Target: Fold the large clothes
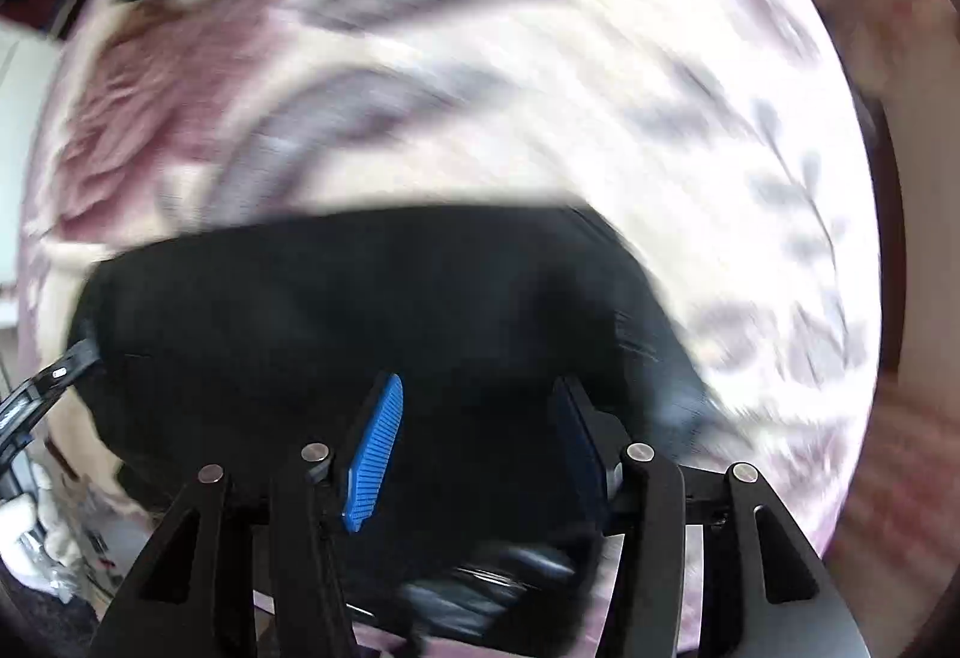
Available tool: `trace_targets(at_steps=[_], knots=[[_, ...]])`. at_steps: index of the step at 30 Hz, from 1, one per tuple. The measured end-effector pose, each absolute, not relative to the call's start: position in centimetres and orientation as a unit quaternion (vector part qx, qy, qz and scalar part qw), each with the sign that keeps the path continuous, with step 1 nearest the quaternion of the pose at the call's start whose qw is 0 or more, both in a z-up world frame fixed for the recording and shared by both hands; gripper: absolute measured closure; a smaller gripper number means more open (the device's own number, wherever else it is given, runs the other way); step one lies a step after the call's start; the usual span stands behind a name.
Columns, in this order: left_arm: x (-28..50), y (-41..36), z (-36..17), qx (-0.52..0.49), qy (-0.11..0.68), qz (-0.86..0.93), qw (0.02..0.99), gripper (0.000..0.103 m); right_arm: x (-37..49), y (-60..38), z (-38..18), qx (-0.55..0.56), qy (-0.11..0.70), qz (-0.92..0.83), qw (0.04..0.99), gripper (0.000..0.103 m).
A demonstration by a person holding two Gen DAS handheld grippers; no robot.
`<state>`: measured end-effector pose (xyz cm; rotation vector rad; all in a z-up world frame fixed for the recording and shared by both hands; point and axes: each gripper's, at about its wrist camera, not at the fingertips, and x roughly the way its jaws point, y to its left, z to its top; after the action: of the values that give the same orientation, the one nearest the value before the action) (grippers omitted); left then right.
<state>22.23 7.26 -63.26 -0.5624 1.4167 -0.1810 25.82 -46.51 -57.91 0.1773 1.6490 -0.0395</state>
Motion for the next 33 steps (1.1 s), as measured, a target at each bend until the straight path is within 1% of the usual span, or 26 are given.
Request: trace_targets(at_steps=[1,2,3,5,7,9,10,11,12,13,14,15,16,19,21,22,23,24,27,28,29,30,31,33], knots=[[22.1,7.5,-64.5,-0.258,0.641,-0.08,0.718,0.092,25.0,-48.3,-59.8,0.098,0.746,-0.033,0.658,0.059],[22.2,7.6,-65.4,-0.271,0.638,-0.086,0.716,0.092,24.4,-49.3,-61.6,0.113,0.757,-0.036,0.643,0.06],[22.1,7.9,-65.9,-0.284,0.634,-0.09,0.713,0.092,23.7,-50.1,-64.3,0.142,0.767,-0.03,0.625,0.06],[22.0,8.5,-66.1,-0.302,0.63,-0.092,0.71,0.092,23.6,-50.4,-66.0,0.164,0.762,-0.033,0.626,0.06],[21.6,8.9,-65.2,-0.315,0.628,-0.087,0.706,0.093,24.4,-49.7,-65.6,0.138,0.771,-0.037,0.62,0.06],[20.7,9.4,-63.0,-0.317,0.624,-0.079,0.71,0.093,24.7,-50.0,-64.1,0.142,0.776,-0.04,0.614,0.059],[20.0,9.7,-61.8,-0.313,0.619,-0.077,0.717,0.091,24.7,-50.2,-63.0,0.147,0.772,-0.041,0.617,0.059],[19.2,10.1,-60.5,-0.307,0.612,-0.072,0.725,0.087,24.6,-50.5,-61.6,0.15,0.765,-0.043,0.625,0.056],[18.4,10.7,-59.3,-0.305,0.606,-0.066,0.732,0.081,24.5,-50.6,-60.7,0.154,0.759,-0.041,0.631,0.05],[17.6,11.3,-58.6,-0.307,0.602,-0.06,0.735,0.055,24.2,-50.5,-59.3,0.162,0.751,-0.034,0.639,0.048],[16.9,12.0,-58.3,-0.311,0.599,-0.052,0.736,0.018,23.9,-50.3,-58.2,0.174,0.745,-0.025,0.644,0.044],[16.0,13.1,-58.4,-0.32,0.591,-0.043,0.739,0.008,23.8,-50.0,-57.3,0.186,0.738,-0.016,0.648,0.043],[15.4,13.7,-58.9,-0.33,0.586,-0.037,0.739,0.007,23.6,-49.4,-56.6,0.198,0.733,-0.002,0.65,0.043],[15.0,14.9,-63.4,-0.389,0.601,-0.03,0.698,0.007,23.3,-46.2,-56.3,0.222,0.724,0.05,0.651,0.043],[15.4,14.3,-66.1,-0.421,0.607,-0.051,0.672,0.007,23.7,-43.8,-57.6,0.218,0.728,0.061,0.647,0.043],[15.9,13.6,-67.1,-0.414,0.614,-0.053,0.67,0.007,24.0,-42.6,-58.8,0.225,0.73,0.069,0.641,0.043],[16.3,13.1,-67.4,-0.406,0.616,-0.054,0.673,0.007,24.6,-41.4,-59.6,0.226,0.733,0.072,0.637,0.043],[17.0,12.4,-67.6,-0.391,0.617,-0.062,0.68,0.007,24.7,-40.3,-60.9,0.225,0.74,0.07,0.63,0.039],[18.4,11.3,-66.7,-0.377,0.606,-0.071,0.697,0.007,25.1,-39.1,-62.0,0.202,0.746,0.062,0.632,0.037],[18.8,11.0,-66.2,-0.377,0.595,-0.08,0.706,0.013,25.0,-39.0,-61.8,0.2,0.746,0.06,0.632,0.037],[19.2,10.3,-65.7,-0.376,0.585,-0.092,0.713,0.037,24.4,-39.4,-61.5,0.203,0.745,0.06,0.633,0.037],[19.9,9.3,-65.2,-0.356,0.59,-0.094,0.718,0.048,24.4,-39.5,-61.3,0.204,0.743,0.06,0.634,0.037],[20.3,8.5,-65.0,-0.335,0.597,-0.095,0.723,0.056,24.4,-39.5,-60.9,0.206,0.74,0.064,0.637,0.037],[21.0,7.2,-64.7,-0.301,0.602,-0.1,0.733,0.067,24.1,-39.9,-59.7,0.211,0.735,0.067,0.641,0.037]])
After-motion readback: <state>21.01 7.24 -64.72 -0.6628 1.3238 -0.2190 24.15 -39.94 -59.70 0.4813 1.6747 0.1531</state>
